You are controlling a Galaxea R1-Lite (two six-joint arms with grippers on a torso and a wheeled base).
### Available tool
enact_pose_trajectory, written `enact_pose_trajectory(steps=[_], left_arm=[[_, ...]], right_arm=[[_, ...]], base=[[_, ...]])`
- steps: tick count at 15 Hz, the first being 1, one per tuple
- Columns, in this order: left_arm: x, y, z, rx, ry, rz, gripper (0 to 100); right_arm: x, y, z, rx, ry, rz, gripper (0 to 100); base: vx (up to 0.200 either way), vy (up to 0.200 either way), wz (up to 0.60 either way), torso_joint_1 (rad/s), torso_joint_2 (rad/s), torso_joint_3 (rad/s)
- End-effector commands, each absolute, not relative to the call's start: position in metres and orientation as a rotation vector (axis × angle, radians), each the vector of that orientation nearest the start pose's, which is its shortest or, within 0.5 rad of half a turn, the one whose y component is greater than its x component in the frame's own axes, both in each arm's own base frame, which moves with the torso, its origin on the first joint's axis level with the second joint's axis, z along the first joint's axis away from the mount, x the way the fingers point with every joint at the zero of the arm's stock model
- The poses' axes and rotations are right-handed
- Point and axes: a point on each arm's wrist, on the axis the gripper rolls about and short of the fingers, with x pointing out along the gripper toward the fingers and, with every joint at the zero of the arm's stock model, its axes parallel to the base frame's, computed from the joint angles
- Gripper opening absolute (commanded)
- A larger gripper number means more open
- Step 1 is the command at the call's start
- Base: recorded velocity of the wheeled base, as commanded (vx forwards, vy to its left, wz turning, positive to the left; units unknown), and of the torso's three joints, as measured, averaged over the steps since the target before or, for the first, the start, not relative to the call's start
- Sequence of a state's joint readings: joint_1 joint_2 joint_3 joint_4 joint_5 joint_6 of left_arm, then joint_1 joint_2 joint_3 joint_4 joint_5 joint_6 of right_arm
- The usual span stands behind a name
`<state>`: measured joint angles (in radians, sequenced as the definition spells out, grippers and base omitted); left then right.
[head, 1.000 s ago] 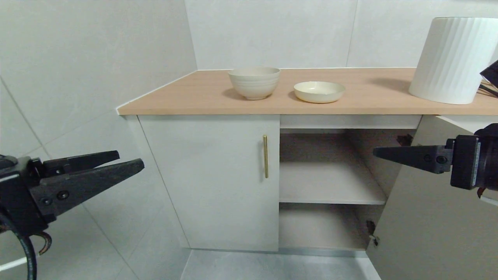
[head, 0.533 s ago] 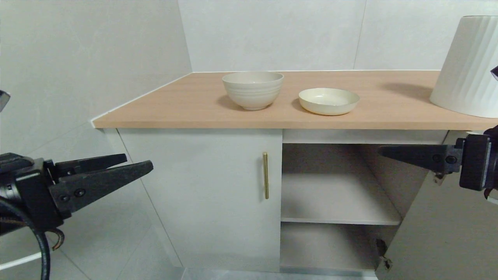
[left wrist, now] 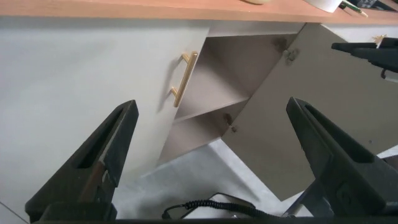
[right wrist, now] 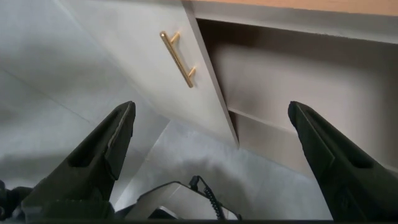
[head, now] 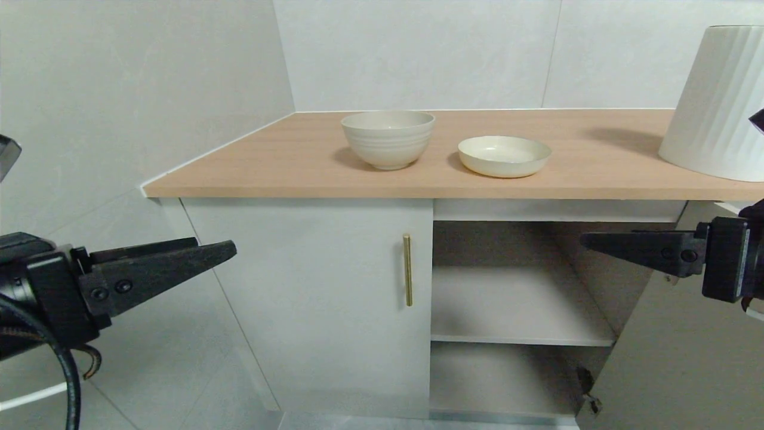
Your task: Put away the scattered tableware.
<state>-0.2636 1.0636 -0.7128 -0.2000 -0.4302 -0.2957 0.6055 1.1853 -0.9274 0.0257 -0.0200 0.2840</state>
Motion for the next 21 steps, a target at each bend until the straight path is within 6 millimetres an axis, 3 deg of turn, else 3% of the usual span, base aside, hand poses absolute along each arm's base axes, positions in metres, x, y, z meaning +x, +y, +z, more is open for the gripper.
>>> enact_pose_trajectory(steps=[1,12,13,17,21], left_arm=[[0.138,-0.047,0.257,-0.297,0.261,-0.665,100],[0.16,-0.053,0.254,-0.313,0.318,-0.656,100],[0.166,-0.055,0.26,-0.332,0.311,-0.655,100],[0.22,-0.069,0.296,-0.508,0.313,-0.632,100],[0.256,-0.079,0.282,-0.573,0.43,-0.558,100]], right_arm=[[0.144,0.099,0.276,0.181,0.361,0.537,100],[0.156,0.107,0.271,0.178,0.371,0.534,100],[0.162,0.11,0.27,0.181,0.364,0.529,100],[0.205,0.119,0.257,0.135,0.327,0.472,100],[0.223,0.127,0.255,0.134,0.385,0.406,100]], base=[[0.0,0.0,0.0,0.017,-0.09,-0.051],[0.0,0.0,0.0,0.119,-0.41,-0.295],[0.0,0.0,0.0,0.178,-0.47,-0.286],[0.0,0.0,0.0,0.077,-0.22,-0.138],[0.0,0.0,0.0,0.0,0.0,0.0]])
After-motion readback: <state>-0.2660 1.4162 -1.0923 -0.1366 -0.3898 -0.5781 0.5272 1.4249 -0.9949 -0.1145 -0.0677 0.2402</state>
